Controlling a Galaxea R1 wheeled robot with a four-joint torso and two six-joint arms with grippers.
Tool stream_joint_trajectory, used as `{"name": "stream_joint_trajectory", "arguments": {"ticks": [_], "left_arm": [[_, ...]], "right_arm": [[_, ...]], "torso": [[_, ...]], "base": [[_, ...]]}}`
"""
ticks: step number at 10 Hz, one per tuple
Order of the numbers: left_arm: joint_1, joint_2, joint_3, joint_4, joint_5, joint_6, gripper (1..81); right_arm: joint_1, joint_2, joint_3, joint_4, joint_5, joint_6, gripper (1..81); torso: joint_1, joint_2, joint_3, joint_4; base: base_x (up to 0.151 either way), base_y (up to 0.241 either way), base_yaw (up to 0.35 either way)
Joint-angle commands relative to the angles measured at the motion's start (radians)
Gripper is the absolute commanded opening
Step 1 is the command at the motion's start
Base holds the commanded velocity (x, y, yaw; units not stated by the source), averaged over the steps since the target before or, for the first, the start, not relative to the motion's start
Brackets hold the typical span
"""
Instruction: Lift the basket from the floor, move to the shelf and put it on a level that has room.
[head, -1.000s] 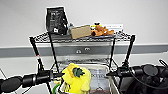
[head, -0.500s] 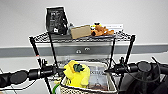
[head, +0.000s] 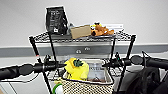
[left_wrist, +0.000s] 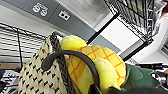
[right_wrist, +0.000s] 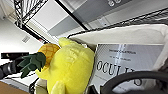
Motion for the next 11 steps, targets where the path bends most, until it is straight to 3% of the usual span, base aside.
{"name": "stream_joint_trajectory", "arguments": {"ticks": [1, 8, 11], "left_arm": [[-0.187, 0.062, -0.063, 0.002, 0.005, -0.002, 1.0], [-0.291, 0.197, -0.301, 0.021, 0.117, 0.0, 1.0], [-0.31, 0.264, -0.401, 0.054, 0.161, 0.0, 1.0]], "right_arm": [[0.229, 0.051, -0.051, 0.012, -0.02, -0.019, 1.0], [0.28, 0.173, -0.313, -0.087, -0.154, -0.019, 1.0], [0.311, 0.239, -0.433, -0.16, -0.184, -0.019, 1.0]], "torso": [[0.0, 0.0, 0.0, 0.0], [0.0, 0.0, 0.0, 0.0], [0.0, 0.001, 0.0, 0.0]], "base": [[0.0, 0.0, 0.0], [0.0, 0.0, 0.0], [0.0, 0.0, 0.0]]}}
